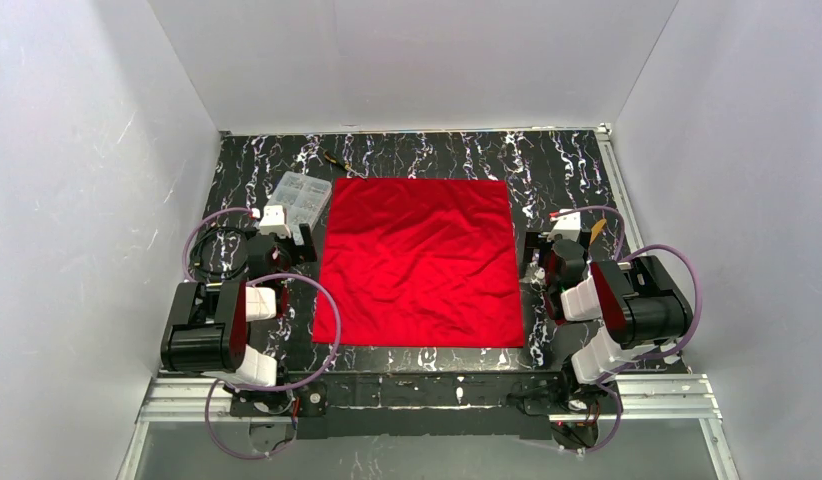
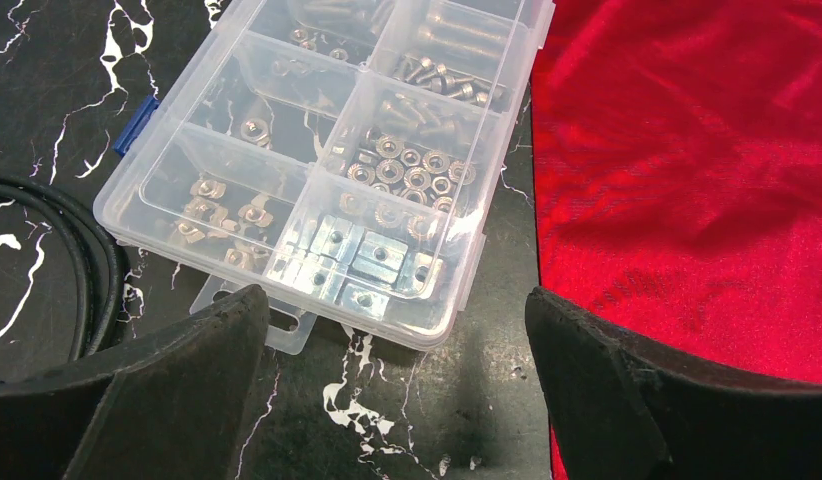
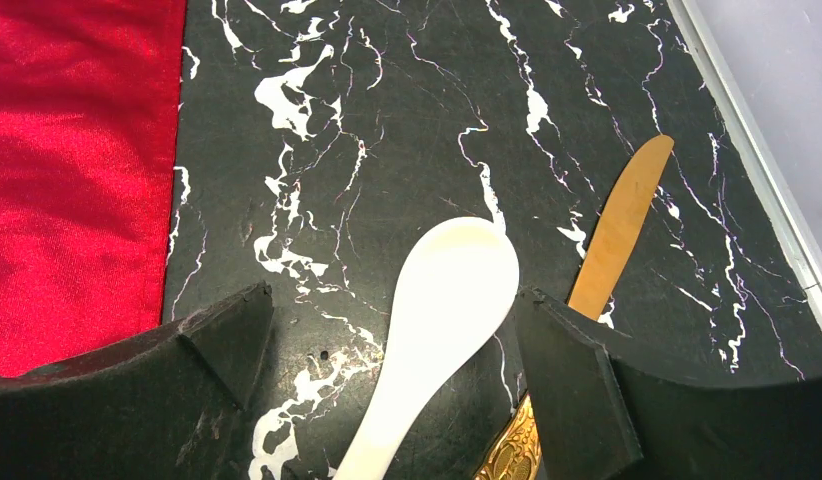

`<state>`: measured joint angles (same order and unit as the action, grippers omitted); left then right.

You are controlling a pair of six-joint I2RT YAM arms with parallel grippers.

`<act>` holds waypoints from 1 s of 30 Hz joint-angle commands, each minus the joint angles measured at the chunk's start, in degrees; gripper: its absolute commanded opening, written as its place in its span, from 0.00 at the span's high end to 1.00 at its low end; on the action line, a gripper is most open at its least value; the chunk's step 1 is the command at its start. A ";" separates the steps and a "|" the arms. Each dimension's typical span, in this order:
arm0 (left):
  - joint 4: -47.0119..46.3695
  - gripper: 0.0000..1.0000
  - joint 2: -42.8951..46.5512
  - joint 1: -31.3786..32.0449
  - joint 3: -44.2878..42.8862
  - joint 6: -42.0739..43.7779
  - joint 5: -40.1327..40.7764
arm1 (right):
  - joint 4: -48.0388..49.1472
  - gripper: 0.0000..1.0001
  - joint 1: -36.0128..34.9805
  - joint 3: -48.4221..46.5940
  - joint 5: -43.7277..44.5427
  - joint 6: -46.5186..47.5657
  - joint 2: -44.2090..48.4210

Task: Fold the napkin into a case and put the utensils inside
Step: Pick up the flattened napkin from the center of the board.

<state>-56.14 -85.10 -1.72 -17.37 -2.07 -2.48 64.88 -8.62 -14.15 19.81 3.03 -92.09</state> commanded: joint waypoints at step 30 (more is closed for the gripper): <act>40.87 0.01 24.14 -4.83 -15.84 1.80 -14.11 | -42.21 0.00 0.64 -19.81 7.51 -19.21 25.63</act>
<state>-31.46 -67.40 -5.37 -26.30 -1.48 -10.15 36.45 -7.90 -27.09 29.74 -8.69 -69.65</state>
